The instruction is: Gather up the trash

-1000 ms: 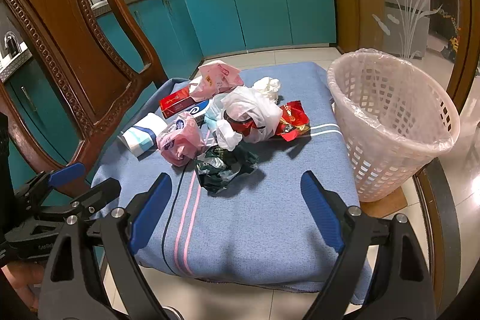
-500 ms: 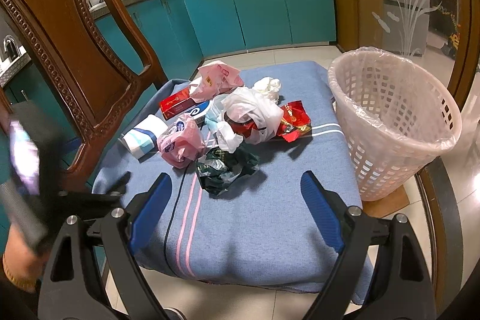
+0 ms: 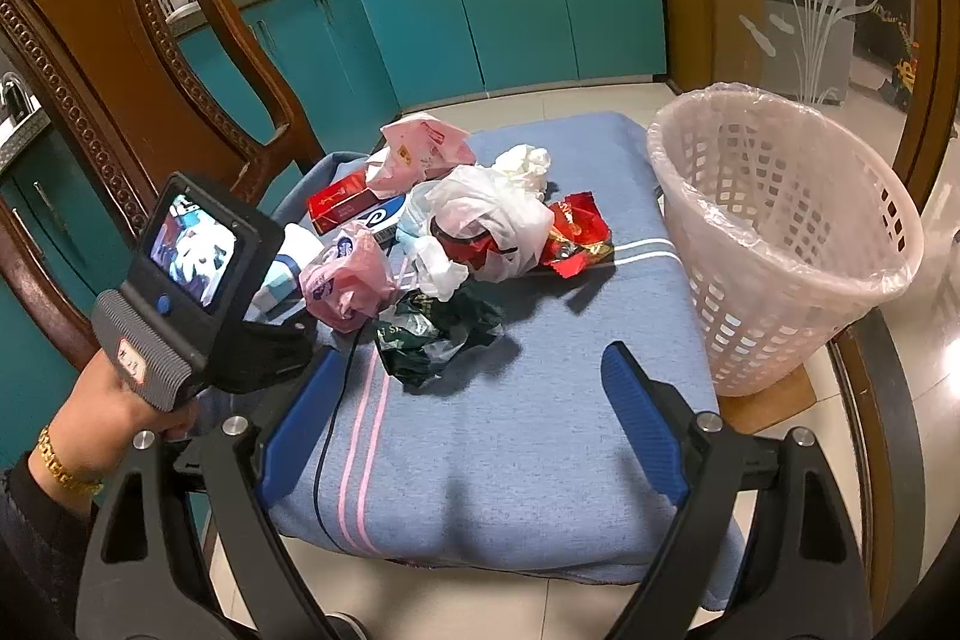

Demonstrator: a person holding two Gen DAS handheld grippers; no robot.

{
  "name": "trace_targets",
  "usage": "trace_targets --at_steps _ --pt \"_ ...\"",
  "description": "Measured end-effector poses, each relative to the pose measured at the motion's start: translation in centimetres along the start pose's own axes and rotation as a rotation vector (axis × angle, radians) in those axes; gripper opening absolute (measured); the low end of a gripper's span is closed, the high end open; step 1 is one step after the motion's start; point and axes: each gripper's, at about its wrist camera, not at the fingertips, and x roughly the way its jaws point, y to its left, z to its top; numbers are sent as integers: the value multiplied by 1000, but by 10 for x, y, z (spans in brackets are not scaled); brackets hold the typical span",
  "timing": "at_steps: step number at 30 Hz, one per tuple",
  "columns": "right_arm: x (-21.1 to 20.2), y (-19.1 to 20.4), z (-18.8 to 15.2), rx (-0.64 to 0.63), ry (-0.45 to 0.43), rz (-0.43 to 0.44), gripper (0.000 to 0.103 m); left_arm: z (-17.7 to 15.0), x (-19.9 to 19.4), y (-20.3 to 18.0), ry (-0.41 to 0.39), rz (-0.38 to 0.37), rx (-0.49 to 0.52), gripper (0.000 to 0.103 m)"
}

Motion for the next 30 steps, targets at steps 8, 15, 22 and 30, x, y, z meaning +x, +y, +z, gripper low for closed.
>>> trace_targets --at_steps 8,15,22,30 --pt "-1 -10 5 25 -25 -13 86 -1 -31 34 -72 3 -145 21" --pt "2 -25 10 91 -31 -15 86 -33 -112 80 -230 -258 -360 21" --pt "8 -17 7 62 -15 -21 86 -39 -112 44 -222 -320 -355 79" --pt "11 -18 7 66 -18 -26 86 -32 -145 5 -317 -369 -269 90"
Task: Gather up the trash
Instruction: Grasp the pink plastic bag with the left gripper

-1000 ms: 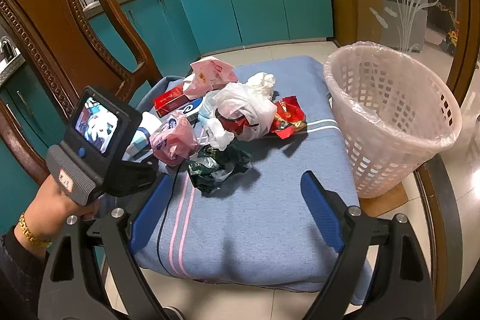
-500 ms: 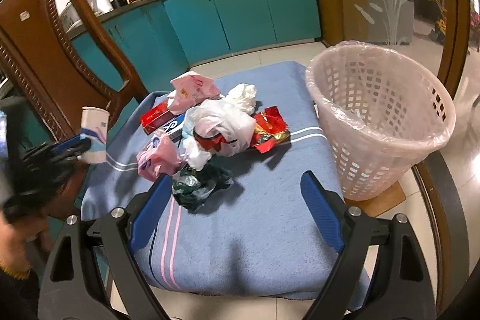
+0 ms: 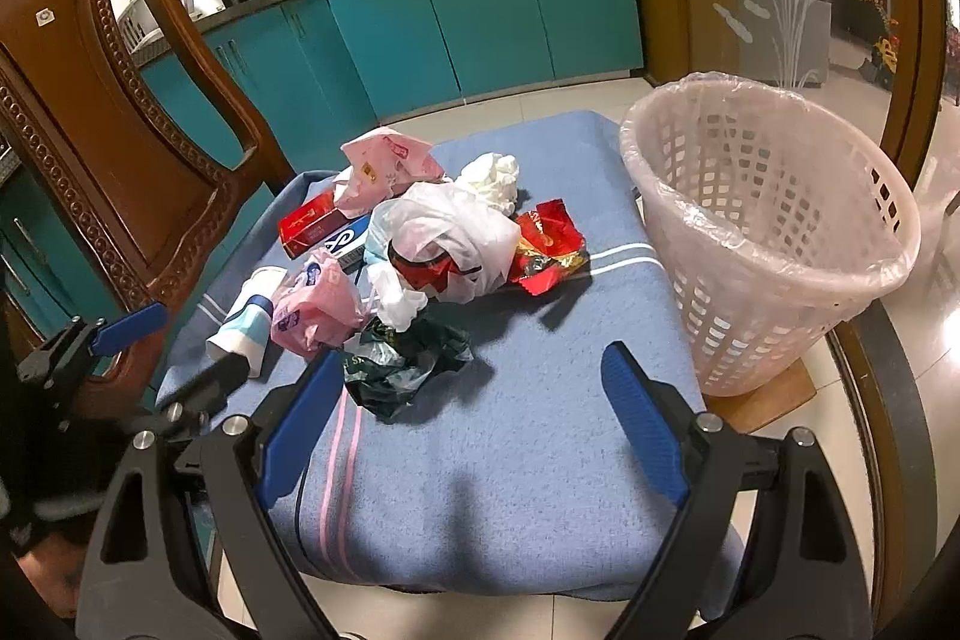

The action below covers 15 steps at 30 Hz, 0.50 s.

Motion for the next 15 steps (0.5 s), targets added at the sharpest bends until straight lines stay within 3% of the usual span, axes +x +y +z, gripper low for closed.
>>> trace_targets --at_steps 6,9,12,15 --pt "1 0 0 3 0 -2 86 1 0 -1 13 14 7 90" --pt "2 3 -2 -8 12 -2 86 -1 9 20 55 47 -59 95" --pt "2 7 -3 -21 17 3 86 -6 25 41 119 -7 -147 97" --pt "4 9 -4 -27 26 9 86 -13 46 53 163 -120 -220 97"
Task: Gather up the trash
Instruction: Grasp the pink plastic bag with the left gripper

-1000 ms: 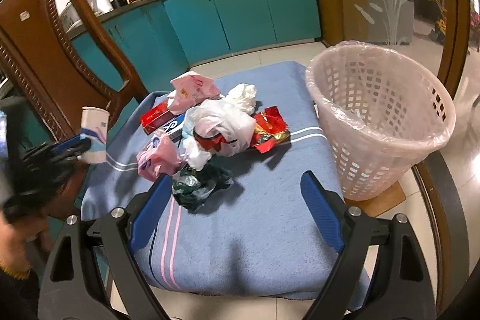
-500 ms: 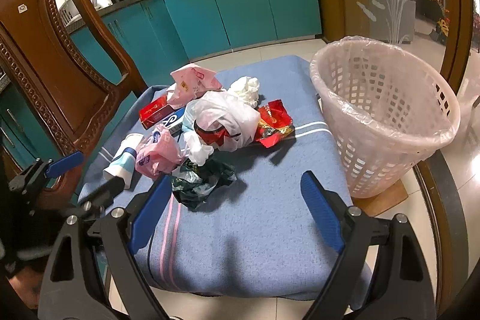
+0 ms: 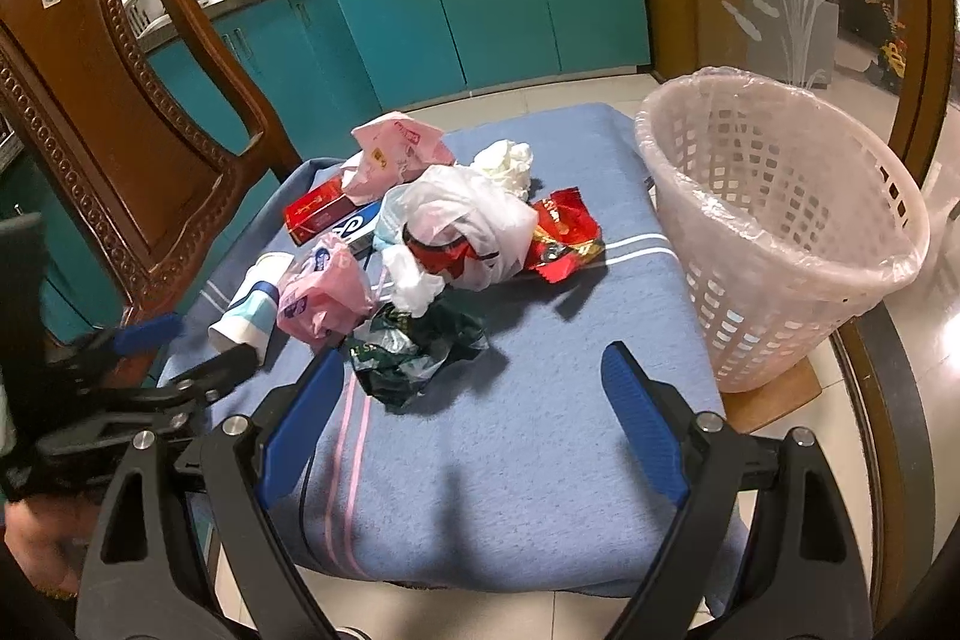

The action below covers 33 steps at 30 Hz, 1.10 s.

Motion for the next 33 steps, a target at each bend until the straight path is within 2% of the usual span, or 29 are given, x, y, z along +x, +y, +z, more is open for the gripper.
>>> trace_targets --at_steps 4,10,16,20,23,26,28,30,32,33 --pt "-1 1 -2 -3 3 5 86 0 17 12 36 0 -68 97" --pt "-3 -1 -2 0 4 10 86 -6 40 37 57 14 -244 96" --pt "-6 -1 -3 -6 4 20 86 -4 47 53 13 -37 -352 93" --pt "-6 -2 -3 -3 5 22 86 1 58 57 25 -29 -327 85" --pt "-6 -1 -3 -2 6 24 86 3 59 53 11 -29 -282 84" --pt "-6 0 -3 -5 6 26 86 6 54 39 -19 -93 -207 82" --pt "-5 1 -3 -7 8 26 86 7 48 21 -27 -154 -129 85" --pt "-5 2 -4 -10 11 25 86 7 41 8 -46 -170 -69 89" --pt "-4 2 -4 -12 13 24 86 8 28 5 -83 -162 -62 97" --pt "-4 2 -4 -12 13 25 86 9 21 8 -96 -165 -90 98"
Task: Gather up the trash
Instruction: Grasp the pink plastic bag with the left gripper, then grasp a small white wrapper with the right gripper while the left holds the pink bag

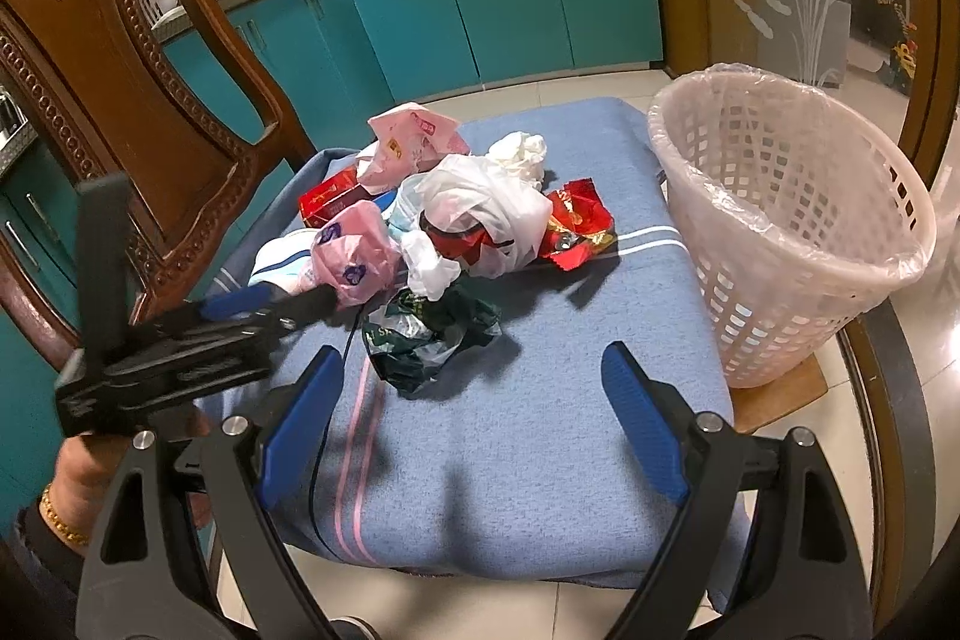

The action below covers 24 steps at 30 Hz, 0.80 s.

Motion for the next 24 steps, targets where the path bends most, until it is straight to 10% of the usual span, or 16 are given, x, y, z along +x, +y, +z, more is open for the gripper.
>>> trace_targets --at_steps 9,10,12,20,22,24 --pt "2 1 1 -1 -15 -18 86 5 12 -13 -44 7 66 95" --pt "3 1 1 1 -17 -23 86 6 15 -19 -50 0 92 90" --pt "6 -1 3 3 -24 -35 86 8 32 -27 0 -20 126 35" --pt "20 4 25 -24 -102 -35 85 16 -19 -19 -100 -48 35 23" --pt "31 12 31 -61 -105 -19 79 15 -49 -16 -156 -47 13 23" --pt "50 17 36 -80 -52 1 50 11 -78 -14 -197 -36 -1 23"
